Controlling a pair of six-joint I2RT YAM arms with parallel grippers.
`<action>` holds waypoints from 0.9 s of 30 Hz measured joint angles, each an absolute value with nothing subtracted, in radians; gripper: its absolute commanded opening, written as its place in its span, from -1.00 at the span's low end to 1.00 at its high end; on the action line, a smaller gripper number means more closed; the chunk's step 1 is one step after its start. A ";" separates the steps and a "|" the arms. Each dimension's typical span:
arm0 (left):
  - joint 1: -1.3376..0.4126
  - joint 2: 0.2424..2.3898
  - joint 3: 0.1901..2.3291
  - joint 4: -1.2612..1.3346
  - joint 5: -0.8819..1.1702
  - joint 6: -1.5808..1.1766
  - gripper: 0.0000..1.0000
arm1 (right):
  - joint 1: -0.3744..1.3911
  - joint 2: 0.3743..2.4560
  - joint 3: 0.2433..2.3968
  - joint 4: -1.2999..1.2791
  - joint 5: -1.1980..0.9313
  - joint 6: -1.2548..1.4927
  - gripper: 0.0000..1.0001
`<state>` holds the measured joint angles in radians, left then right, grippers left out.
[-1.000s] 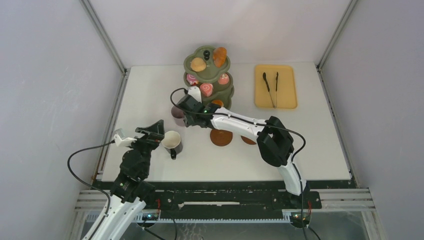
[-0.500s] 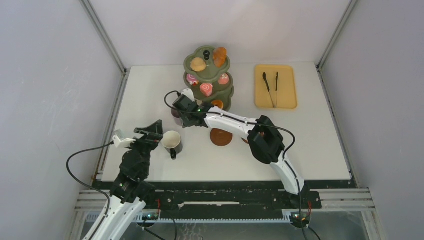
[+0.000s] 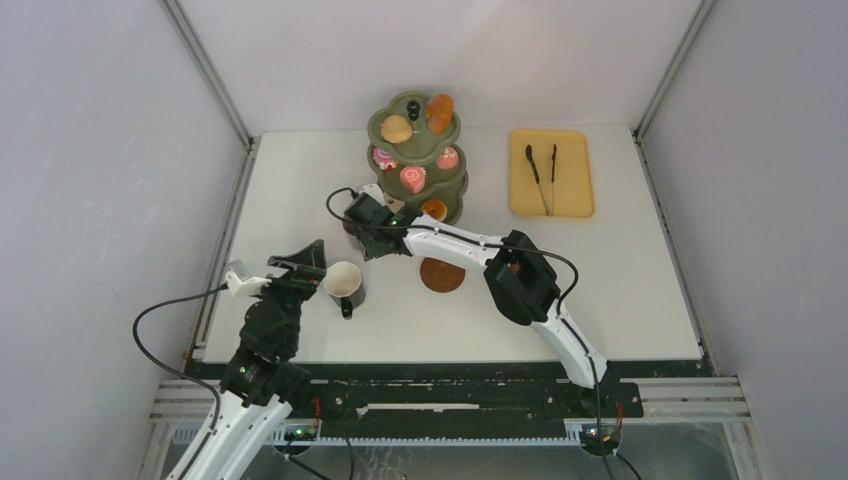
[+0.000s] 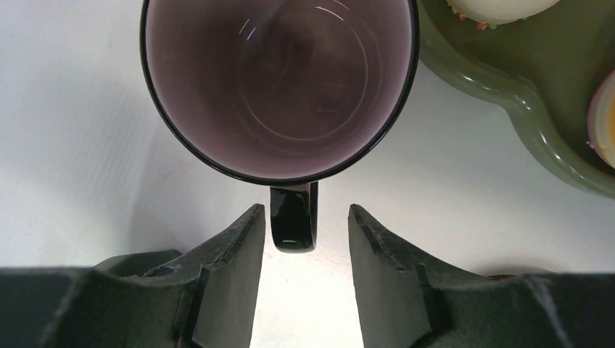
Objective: Serve the afternoon tea
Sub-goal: Pick up the cup at the center of the board.
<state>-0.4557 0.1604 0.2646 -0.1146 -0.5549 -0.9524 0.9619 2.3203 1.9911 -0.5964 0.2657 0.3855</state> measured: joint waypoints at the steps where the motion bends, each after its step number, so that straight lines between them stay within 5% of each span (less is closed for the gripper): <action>1: -0.456 0.160 0.263 -0.115 -0.556 -0.953 1.00 | 0.960 2.325 1.991 -0.596 0.259 0.383 0.07; 27: -0.456 0.179 0.254 -0.084 -0.566 -0.970 1.00 | 0.930 2.398 2.093 -0.574 0.172 0.311 -0.15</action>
